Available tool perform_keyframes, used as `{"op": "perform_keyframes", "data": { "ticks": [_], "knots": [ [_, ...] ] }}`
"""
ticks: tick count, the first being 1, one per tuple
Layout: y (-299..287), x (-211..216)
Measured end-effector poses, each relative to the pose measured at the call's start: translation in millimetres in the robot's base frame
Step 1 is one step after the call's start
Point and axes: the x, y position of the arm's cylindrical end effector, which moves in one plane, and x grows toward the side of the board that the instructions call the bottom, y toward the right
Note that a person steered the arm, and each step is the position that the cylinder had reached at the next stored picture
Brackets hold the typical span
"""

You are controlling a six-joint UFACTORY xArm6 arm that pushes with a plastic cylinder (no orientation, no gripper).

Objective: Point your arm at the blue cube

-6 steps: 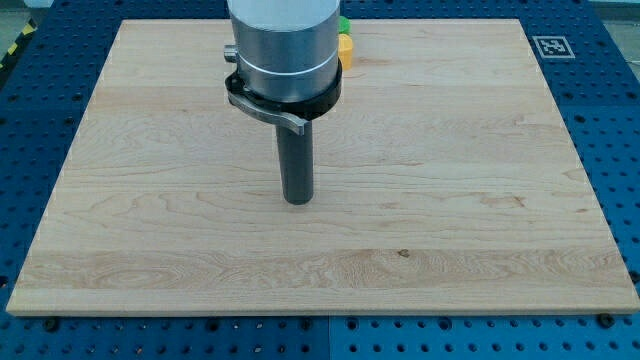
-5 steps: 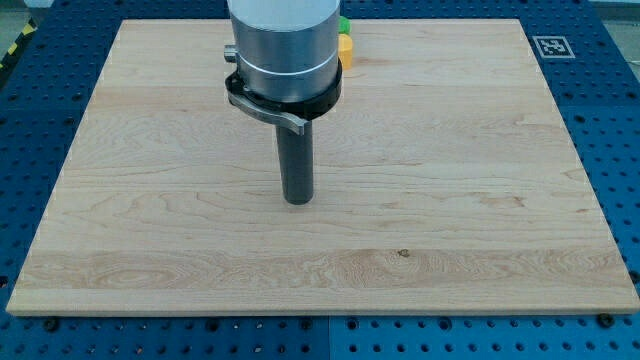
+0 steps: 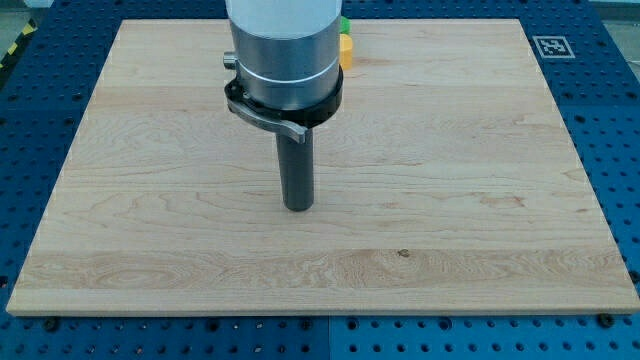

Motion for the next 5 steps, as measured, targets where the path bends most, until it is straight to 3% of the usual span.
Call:
{"op": "perform_keyframes", "data": {
  "ticks": [3,5],
  "knots": [
    [0.0,22.1],
    [12.2,5.6]
  ]
}}
